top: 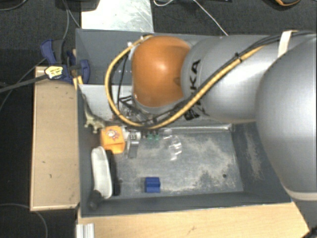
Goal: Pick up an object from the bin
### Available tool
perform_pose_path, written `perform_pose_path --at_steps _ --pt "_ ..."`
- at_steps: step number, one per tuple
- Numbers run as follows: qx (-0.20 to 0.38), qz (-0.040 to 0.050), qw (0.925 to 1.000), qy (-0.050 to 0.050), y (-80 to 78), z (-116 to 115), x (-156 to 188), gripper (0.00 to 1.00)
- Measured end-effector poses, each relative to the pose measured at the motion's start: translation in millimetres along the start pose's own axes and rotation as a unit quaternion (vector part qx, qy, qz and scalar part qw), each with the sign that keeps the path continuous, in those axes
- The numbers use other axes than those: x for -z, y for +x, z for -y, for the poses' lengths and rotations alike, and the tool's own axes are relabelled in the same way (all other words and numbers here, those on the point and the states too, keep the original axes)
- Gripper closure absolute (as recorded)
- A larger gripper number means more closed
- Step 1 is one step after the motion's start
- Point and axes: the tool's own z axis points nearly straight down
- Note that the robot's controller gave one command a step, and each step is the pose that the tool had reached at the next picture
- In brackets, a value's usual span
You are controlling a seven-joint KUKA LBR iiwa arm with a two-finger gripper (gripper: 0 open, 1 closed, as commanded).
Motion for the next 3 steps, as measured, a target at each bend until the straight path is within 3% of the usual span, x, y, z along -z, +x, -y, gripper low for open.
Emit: perform_pose_path --at_steps 1,2,3 --pt "-0.003 0.004 1.0 -0.001 -2.0 1.3 4.9 0.0" --pt "-0.019 -0.0002 0.9998 0.0 -8.9 -34.1 -59.6 0.0" --pt "-0.061 0.007 0.9981 -0.003 -17.6 -31.0 -23.8 0.0"
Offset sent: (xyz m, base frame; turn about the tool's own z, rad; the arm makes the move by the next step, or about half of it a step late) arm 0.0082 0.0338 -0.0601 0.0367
